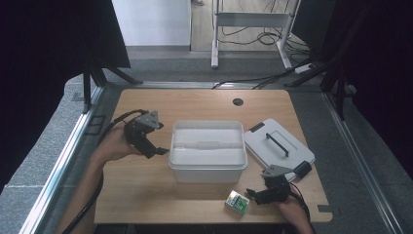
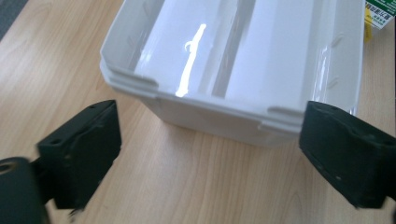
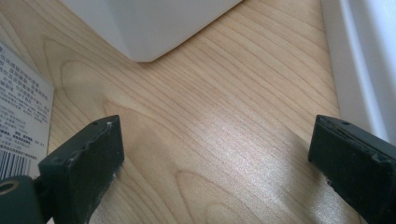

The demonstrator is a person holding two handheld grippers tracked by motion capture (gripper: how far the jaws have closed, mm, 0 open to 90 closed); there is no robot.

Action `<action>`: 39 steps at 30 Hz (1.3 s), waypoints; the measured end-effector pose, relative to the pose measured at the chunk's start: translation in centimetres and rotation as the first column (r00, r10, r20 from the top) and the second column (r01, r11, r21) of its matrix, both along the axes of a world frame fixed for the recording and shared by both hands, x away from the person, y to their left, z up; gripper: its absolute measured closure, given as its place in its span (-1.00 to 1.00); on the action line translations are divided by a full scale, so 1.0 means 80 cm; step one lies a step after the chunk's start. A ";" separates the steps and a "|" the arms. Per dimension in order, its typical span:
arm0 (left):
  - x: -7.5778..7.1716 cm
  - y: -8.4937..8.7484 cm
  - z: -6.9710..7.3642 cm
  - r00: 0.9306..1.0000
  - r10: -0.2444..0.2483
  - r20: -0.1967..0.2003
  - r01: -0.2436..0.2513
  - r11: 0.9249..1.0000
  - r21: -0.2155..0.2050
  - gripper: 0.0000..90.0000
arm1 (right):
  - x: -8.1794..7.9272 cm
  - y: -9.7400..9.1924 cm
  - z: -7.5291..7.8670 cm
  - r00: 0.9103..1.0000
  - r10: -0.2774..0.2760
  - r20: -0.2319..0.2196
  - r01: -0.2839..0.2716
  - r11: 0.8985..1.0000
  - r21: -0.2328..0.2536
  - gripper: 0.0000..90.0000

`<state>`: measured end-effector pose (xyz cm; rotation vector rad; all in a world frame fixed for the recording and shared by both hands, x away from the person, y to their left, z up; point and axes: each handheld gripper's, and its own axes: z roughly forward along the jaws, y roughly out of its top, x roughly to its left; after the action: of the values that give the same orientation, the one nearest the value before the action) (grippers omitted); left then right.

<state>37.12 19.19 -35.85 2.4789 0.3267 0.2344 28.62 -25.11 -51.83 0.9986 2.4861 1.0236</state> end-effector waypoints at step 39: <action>0.050 -0.175 -0.017 0.969 -0.227 -0.094 0.236 0.966 0.103 0.68 | -0.001 -0.001 0.000 1.000 -0.017 0.010 0.017 1.000 0.006 -0.85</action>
<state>41.11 5.19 -37.22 2.6157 0.0556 0.0560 28.54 -25.19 -51.82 1.0121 2.4632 1.0291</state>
